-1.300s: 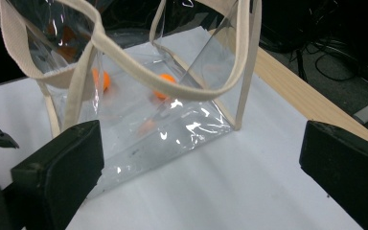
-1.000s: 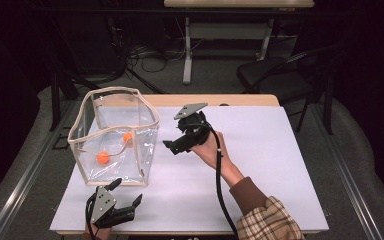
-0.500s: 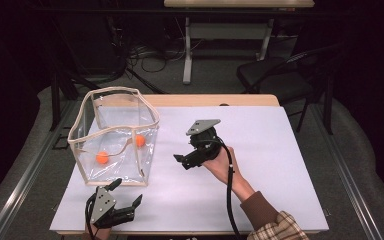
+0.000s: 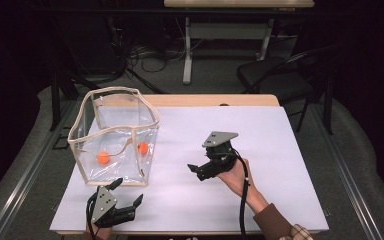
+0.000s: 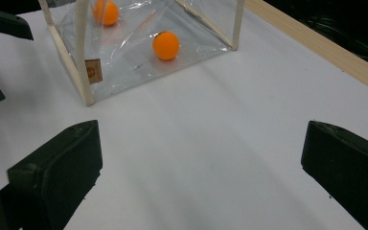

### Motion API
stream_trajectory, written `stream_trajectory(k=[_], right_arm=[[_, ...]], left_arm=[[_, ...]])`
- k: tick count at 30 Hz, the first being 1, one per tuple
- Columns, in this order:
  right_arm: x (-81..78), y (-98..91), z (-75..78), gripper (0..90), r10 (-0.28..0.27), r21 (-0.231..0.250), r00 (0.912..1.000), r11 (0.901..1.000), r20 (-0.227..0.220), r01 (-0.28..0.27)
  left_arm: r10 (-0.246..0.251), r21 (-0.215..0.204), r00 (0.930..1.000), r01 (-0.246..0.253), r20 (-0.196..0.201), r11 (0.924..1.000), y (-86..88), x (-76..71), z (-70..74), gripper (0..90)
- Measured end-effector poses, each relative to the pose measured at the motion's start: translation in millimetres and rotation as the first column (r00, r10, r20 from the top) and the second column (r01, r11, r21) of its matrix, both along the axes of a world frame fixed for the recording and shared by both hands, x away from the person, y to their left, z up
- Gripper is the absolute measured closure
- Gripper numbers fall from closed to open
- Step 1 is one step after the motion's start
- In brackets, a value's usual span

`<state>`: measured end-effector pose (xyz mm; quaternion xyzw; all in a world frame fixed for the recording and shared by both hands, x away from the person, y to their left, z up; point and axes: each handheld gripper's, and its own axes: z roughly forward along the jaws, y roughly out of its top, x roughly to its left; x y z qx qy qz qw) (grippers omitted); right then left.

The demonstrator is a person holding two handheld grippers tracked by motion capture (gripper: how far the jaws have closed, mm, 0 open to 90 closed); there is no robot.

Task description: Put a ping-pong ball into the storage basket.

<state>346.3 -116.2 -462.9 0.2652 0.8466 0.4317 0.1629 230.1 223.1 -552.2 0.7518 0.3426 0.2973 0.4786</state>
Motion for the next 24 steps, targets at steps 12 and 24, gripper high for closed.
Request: stream_trajectory(k=[12,24], right_arm=[[-25.4,-31.2,-17.1,0.2,-0.041,-0.022,0.9988,0.9989,0.025,0.041],[-49.6,-54.0,-36.6,0.2,-0.072,-0.024,0.9968,0.997,0.035,0.073]], left_arm=[[0.002,-0.003,1.0,-0.002,-0.002,1.0,-0.5,0.2,-0.3,15.8],[0.001,0.001,1.0,-0.001,-0.002,1.0,-0.4,0.1,-0.1,15.8]])
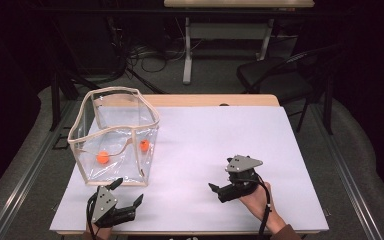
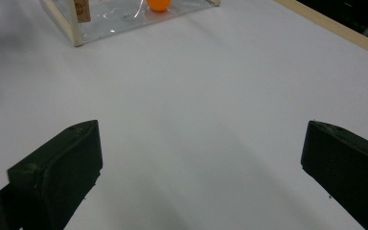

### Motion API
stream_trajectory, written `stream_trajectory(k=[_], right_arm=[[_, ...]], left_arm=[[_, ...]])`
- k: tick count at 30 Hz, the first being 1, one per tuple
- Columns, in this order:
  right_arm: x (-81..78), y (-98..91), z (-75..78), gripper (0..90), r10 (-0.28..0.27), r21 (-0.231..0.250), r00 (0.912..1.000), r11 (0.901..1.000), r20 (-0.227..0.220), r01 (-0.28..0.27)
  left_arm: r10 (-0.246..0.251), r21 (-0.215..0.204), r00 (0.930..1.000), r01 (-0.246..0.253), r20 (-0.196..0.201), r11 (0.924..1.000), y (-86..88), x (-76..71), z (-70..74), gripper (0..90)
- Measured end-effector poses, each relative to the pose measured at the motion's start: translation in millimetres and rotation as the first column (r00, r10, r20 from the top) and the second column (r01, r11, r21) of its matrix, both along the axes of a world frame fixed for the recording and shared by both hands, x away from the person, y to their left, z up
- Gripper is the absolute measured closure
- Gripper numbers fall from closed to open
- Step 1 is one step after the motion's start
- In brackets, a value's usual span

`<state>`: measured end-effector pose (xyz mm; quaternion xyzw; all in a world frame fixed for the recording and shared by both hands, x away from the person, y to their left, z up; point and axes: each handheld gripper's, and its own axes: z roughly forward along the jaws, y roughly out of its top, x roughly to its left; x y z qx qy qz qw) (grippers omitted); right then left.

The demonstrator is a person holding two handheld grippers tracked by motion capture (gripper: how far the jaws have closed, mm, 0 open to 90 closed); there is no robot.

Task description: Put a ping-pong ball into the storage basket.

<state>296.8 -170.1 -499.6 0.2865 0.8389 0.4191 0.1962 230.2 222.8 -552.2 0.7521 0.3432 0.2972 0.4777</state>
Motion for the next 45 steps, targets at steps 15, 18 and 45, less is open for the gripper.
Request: stream_trajectory(k=[15,18,45], right_arm=[[-24.2,-33.9,-19.8,0.2,-0.059,0.034,0.9975,0.9978,0.041,0.057],[-28.8,-40.2,-23.1,0.2,-0.066,0.033,0.9965,0.9974,0.052,0.064],[-63.8,-77.0,-40.0,0.2,-0.179,0.088,0.9759,0.9817,0.125,0.169]], left_arm=[[-0.001,0.001,1.0,0.001,-0.002,1.0,-0.3,-0.1,-0.4,15.8],[-0.001,0.002,1.0,0.001,-0.003,1.0,-0.4,-0.1,-0.5,15.8],[-0.005,0.015,1.0,0.005,-0.006,0.9999,-1.5,-0.8,-1.0,15.8]])
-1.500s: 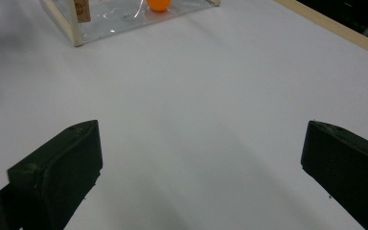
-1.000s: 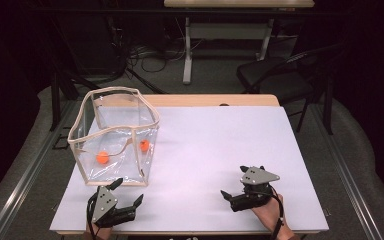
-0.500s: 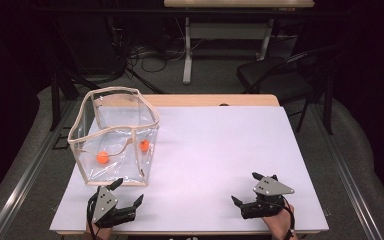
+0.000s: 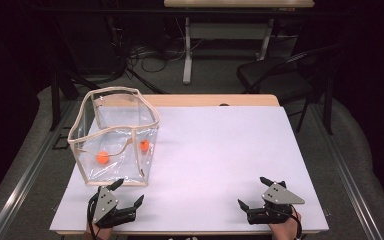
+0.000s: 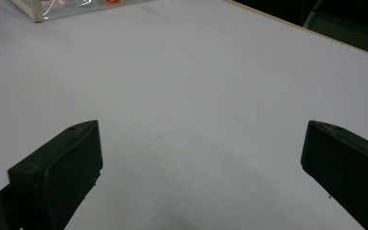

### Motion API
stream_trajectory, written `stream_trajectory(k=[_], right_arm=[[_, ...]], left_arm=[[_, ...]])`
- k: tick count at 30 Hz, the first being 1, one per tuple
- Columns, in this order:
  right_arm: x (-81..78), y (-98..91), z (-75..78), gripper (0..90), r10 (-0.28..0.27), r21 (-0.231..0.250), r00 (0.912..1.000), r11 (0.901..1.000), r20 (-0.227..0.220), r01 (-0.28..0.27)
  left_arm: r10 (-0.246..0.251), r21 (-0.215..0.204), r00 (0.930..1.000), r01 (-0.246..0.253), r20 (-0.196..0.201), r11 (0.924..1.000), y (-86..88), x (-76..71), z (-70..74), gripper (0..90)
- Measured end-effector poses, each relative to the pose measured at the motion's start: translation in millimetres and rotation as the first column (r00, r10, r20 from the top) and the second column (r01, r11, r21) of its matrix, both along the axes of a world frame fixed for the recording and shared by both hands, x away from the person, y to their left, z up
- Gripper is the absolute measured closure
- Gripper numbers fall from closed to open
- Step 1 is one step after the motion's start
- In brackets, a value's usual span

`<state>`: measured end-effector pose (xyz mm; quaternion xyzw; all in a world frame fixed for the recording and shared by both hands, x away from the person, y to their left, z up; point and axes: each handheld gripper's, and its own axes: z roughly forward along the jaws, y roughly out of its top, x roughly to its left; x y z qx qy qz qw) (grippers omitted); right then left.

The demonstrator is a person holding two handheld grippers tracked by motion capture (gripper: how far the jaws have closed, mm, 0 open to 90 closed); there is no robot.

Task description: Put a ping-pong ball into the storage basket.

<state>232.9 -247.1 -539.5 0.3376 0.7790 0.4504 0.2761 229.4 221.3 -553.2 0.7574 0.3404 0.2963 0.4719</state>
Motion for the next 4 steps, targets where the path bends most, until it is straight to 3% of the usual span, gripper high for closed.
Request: stream_trajectory(k=[4], right_arm=[[1.3,-0.4,-0.8,0.2,0.002,-0.003,1.0,1.0,-0.008,-0.002]], left_arm=[[-0.004,0.003,1.0,0.004,-0.005,1.0,-0.4,0.8,-0.3,15.8]])
